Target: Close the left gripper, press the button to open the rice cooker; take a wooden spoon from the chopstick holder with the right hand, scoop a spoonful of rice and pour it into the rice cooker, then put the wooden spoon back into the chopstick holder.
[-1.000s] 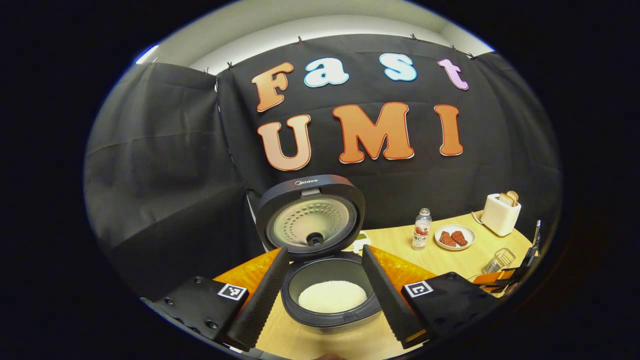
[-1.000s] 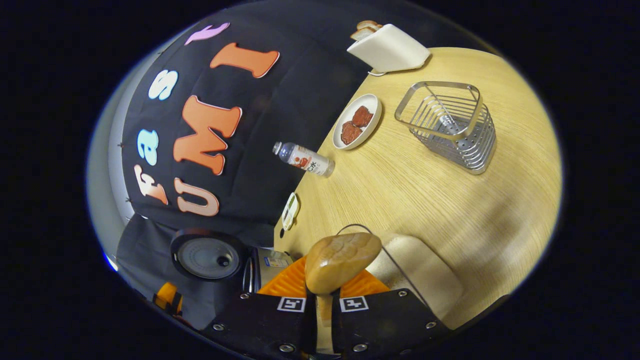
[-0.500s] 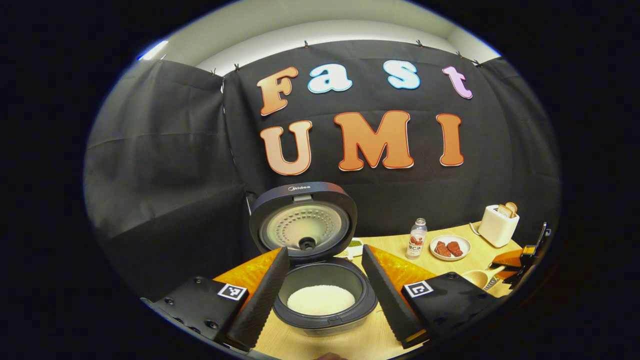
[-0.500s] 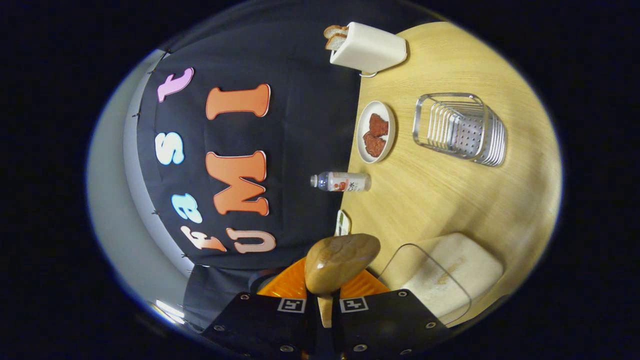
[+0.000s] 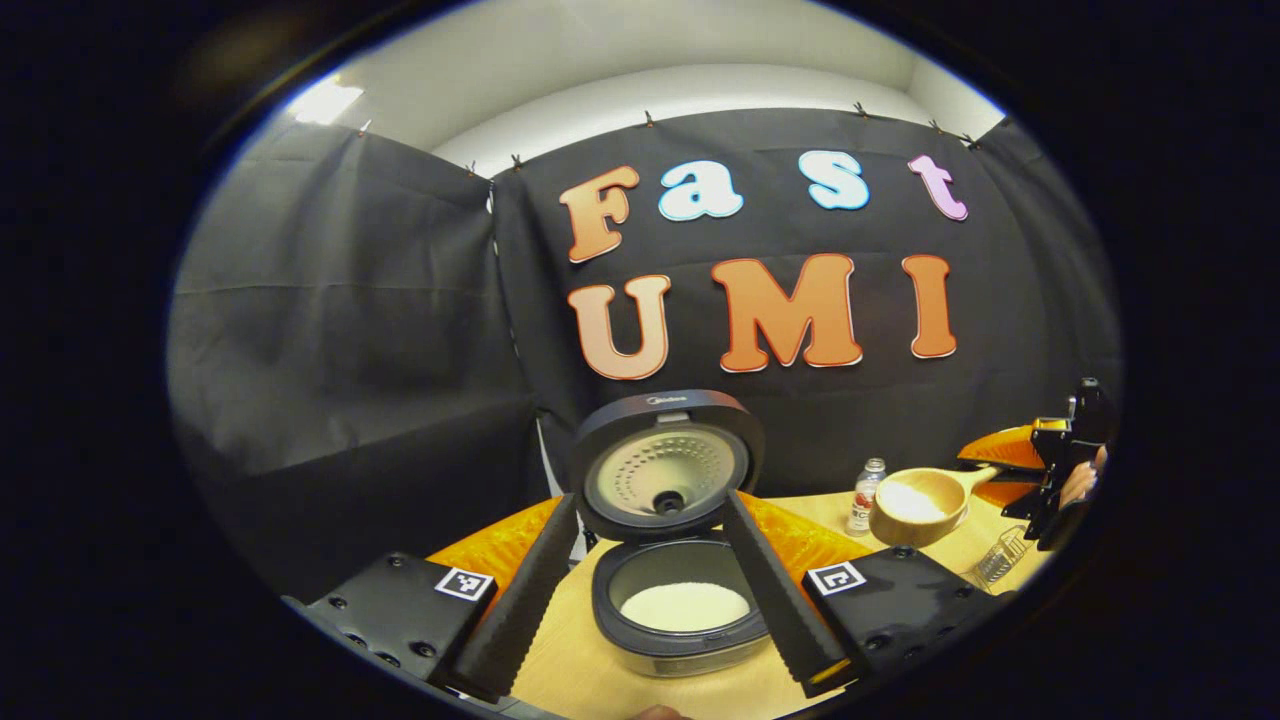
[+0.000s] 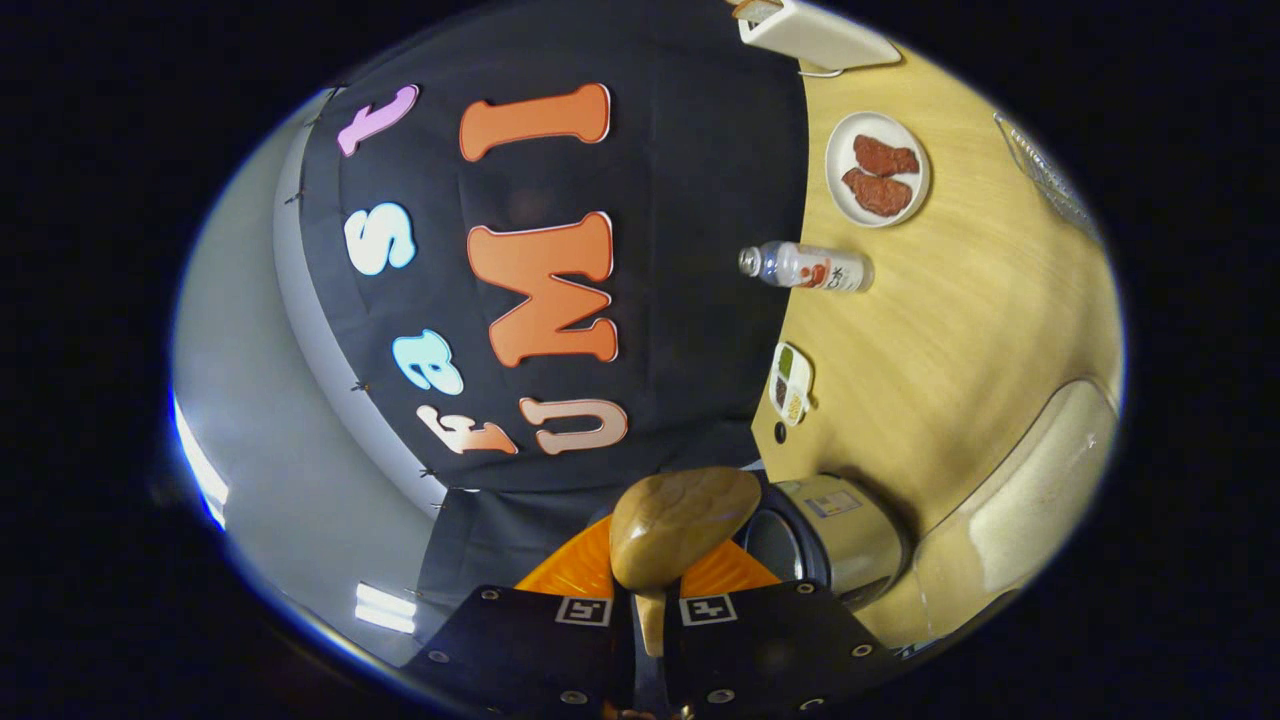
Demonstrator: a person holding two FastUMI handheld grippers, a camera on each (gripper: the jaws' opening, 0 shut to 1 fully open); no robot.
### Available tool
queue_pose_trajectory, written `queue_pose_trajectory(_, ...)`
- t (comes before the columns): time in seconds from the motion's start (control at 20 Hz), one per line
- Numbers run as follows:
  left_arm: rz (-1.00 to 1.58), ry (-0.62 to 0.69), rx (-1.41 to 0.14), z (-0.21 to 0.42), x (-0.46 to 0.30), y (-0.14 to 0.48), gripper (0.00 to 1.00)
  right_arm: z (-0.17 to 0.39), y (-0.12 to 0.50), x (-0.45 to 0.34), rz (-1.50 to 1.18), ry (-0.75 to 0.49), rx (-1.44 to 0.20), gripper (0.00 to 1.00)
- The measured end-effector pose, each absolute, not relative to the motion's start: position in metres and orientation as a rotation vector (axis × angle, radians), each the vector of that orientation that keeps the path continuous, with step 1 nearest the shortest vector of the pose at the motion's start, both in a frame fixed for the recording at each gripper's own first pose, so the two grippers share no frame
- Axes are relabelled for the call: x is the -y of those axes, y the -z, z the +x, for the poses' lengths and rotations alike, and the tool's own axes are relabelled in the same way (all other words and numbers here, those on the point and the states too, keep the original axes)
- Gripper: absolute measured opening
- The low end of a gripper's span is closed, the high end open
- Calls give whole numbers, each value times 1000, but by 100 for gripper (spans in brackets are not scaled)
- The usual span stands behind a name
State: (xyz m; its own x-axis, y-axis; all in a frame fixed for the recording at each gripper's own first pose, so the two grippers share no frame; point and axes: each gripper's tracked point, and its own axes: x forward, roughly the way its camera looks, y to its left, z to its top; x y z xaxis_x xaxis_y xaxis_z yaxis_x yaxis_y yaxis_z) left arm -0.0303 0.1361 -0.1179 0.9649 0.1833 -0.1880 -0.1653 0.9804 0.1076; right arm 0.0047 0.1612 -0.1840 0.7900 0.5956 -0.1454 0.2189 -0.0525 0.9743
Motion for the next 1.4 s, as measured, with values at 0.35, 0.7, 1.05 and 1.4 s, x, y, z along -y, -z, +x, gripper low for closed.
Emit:
queue_pose_trajectory(0.35,129,-253,-224,-54,-170,134,92,37,179,-235,1560,-408,-734,10)
queue_pose_trajectory(0.7,125,-310,-274,-71,-199,154,99,65,185,-299,1341,-432,-744,11)
queue_pose_trajectory(1.05,127,-349,-306,-76,-217,166,92,89,192,-333,946,-469,-665,11)
queue_pose_trajectory(1.4,136,-335,-326,-70,-220,174,99,86,197,-348,654,-489,-591,10)
